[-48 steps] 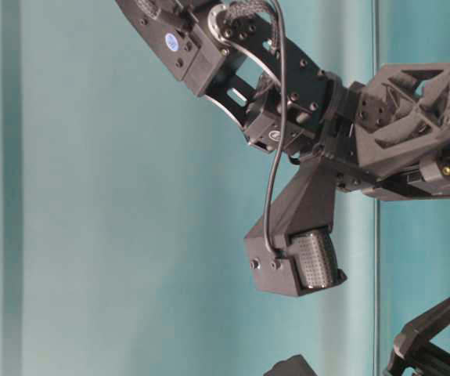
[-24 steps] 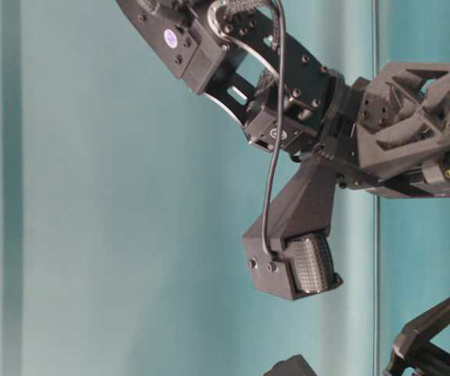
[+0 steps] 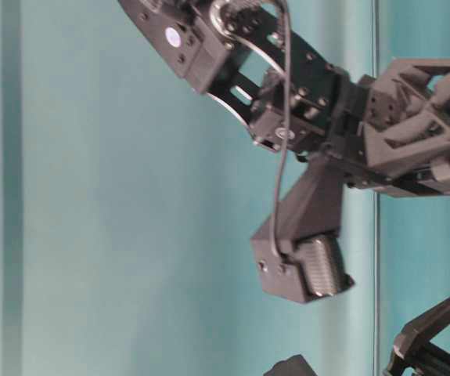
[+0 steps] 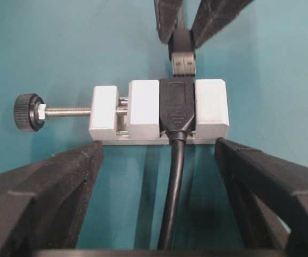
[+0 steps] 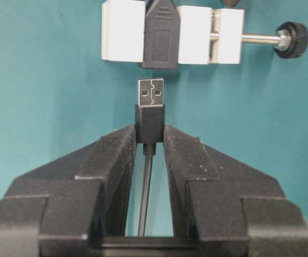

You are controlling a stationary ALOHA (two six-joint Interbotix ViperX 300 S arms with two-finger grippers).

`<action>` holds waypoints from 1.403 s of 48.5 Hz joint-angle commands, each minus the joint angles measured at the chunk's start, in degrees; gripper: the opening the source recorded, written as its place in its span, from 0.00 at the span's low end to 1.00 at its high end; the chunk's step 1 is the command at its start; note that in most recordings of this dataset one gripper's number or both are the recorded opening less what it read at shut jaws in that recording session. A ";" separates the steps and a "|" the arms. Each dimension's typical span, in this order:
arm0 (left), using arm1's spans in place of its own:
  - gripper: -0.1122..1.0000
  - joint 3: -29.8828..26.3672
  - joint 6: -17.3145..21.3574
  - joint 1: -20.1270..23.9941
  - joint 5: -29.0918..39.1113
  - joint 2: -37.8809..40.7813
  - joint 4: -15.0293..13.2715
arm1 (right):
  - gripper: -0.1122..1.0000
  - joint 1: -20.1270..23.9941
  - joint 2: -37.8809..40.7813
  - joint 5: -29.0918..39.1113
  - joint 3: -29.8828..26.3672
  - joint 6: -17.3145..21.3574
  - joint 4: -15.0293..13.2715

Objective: Insert the USB cable into the female connector supported by the left arm.
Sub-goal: 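Push the plug leftward into the female connector, left gripper steadying clamp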

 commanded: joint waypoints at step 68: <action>0.94 -0.70 -0.62 -1.41 0.44 -1.32 -0.09 | 0.28 1.49 2.55 1.93 -8.44 2.55 -0.26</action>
